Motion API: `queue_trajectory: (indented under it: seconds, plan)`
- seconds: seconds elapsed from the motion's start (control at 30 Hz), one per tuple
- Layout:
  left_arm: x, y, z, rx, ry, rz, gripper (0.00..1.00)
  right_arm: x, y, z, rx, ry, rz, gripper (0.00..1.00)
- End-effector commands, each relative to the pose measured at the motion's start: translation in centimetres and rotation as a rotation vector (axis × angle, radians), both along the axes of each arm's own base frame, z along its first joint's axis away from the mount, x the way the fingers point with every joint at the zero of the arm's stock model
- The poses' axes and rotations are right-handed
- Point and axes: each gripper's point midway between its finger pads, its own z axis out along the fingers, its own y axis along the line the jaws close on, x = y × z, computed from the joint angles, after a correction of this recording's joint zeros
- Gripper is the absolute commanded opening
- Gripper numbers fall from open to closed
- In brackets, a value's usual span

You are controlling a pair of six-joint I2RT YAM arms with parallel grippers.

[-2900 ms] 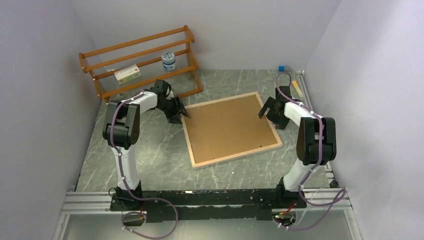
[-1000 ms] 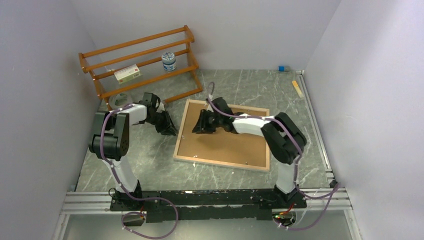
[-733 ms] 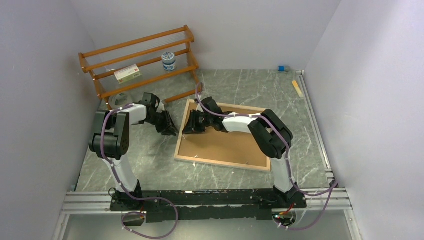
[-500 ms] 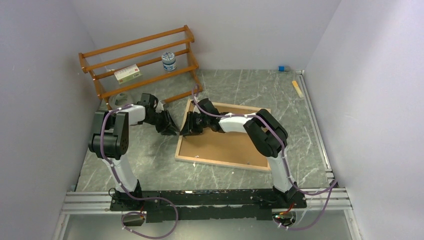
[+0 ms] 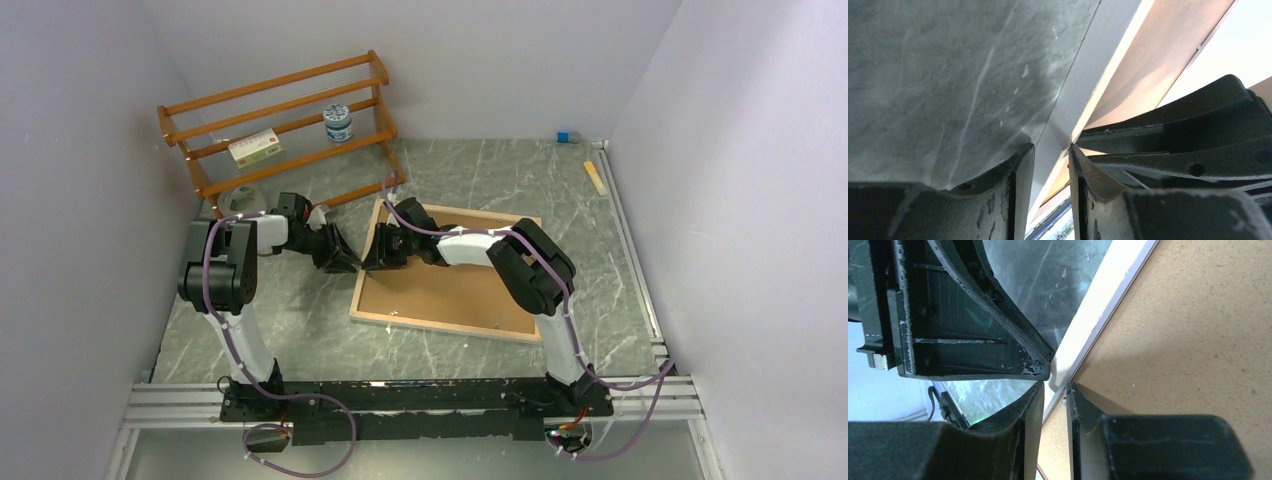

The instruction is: Put the photo into the frame

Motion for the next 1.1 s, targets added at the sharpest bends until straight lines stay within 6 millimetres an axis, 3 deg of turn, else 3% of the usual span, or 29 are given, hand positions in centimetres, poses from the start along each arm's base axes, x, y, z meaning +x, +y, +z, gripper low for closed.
queue_trajectory:
  seconds: [0.0,0.2,0.53,0.73,1.07]
  plan:
    - [0.1,-0.5,0.2,-0.042,0.001,-0.026,0.37,0.4,-0.4,1.1,-0.019,-0.051,-0.015,0.27]
    - [-0.1,-0.5,-0.5,-0.026,0.028,-0.03,0.36,-0.6,-0.8,0.5,-0.021,-0.032,0.014,0.24]
    - [-1.1,0.2,-2.5,0.069,0.112,-0.047,0.34,-2.8,-1.1,-2.0,-0.052,0.016,0.075,0.04]
    - [-1.5,0.7,-3.3,0.115,0.142,-0.044,0.34,-2.6,-2.3,-4.0,-0.176,-0.016,0.072,0.0]
    - [-1.7,1.9,-4.0,0.207,0.173,-0.035,0.33,-1.5,-4.0,-3.4,-0.487,-0.28,0.125,0.0]
